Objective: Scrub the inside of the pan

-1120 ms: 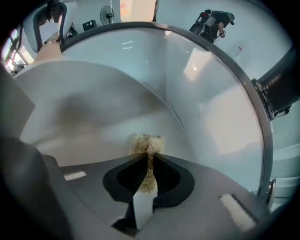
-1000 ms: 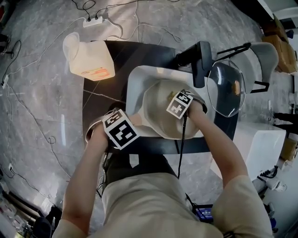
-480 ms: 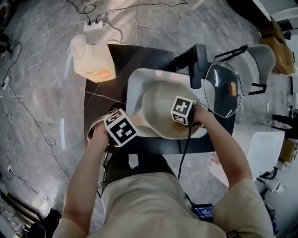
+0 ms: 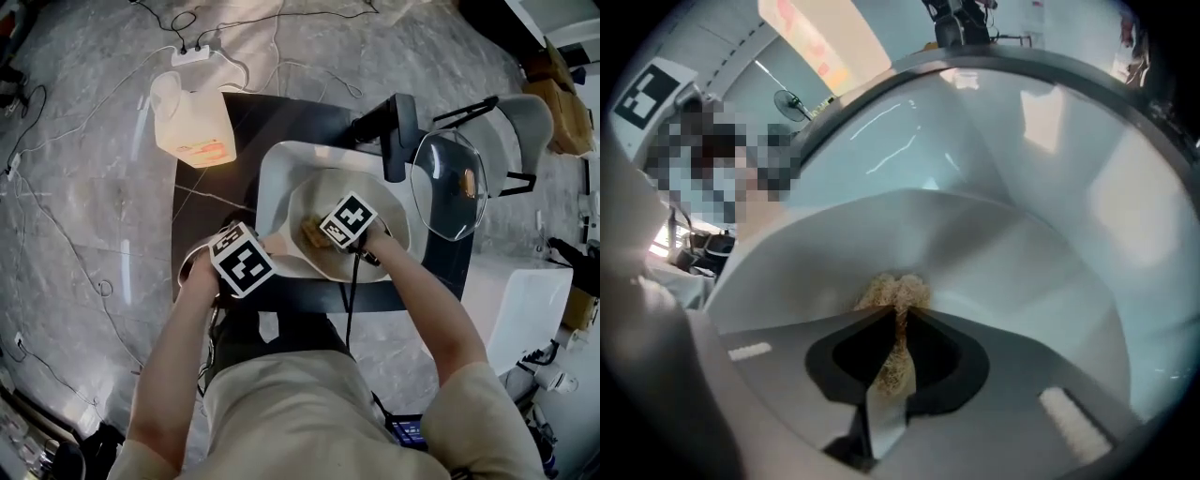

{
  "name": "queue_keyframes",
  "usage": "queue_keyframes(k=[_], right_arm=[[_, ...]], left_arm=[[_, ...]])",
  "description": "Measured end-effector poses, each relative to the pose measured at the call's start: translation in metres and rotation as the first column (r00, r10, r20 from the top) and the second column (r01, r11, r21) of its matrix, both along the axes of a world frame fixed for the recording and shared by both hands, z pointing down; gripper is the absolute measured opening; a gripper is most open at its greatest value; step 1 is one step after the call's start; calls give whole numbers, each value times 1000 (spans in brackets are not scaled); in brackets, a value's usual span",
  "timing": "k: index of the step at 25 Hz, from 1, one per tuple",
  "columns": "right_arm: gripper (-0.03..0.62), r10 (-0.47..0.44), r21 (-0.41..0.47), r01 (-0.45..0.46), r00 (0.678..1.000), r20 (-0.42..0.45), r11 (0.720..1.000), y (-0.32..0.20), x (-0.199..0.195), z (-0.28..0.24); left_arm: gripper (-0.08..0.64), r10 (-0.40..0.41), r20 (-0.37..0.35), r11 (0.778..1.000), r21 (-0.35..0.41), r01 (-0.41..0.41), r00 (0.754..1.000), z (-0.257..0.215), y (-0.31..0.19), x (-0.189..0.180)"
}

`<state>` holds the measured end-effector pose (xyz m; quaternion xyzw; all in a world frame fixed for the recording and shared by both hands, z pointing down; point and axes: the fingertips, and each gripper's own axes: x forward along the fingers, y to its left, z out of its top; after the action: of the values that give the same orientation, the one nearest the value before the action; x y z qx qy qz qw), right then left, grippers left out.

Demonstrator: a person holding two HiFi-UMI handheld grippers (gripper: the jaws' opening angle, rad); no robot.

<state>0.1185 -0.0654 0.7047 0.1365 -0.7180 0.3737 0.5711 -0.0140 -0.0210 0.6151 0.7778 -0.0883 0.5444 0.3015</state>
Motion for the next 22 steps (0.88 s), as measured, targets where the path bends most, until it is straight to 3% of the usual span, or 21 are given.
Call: queue_keyframes(k=[2,4,5,7,8,9,14,15,18,22], right_arm=[[44,15,91,-7,997,-80,996,-18,14,9],[44,-43,171,81,975,-216,982,-33,38,18],[44,-103,196,170,945,-310,966,-38,54,22],[44,-220,194,348,848,-482,917,-45,88,26],[44,-246,185,394,812,-529,901,-46,100,25],[44,-249,179,403,797,-550,897,-45,110,22],[44,-207,163,346,810,-549,924,-22,133,-14],[44,-189,178,328,824,-534,928,-18,133,-23],[46,-58,247,172,910,-411,954,-5,119,-57],[48,66,372,35,964,-256,928,-10,91,-108]], left_arm=[[195,-10,-4,1000,3,10,1000,-1,0,1],[196,-12,0,1000,11,12,1000,0,1,0],[196,-9,4,1000,20,9,1000,-1,0,-1],[204,11,6,998,57,-12,1000,-2,-1,-4],[219,21,3,997,78,-21,1000,-4,-2,-6],[219,24,-3,995,97,-23,1000,-6,-3,-8],[220,-6,-54,981,191,17,998,-31,-14,-20],[219,-13,-64,977,210,26,998,-38,-16,-23],[219,-60,-108,964,253,86,992,-64,-25,-27],[219,-88,-152,932,337,135,984,-104,-42,-23]])
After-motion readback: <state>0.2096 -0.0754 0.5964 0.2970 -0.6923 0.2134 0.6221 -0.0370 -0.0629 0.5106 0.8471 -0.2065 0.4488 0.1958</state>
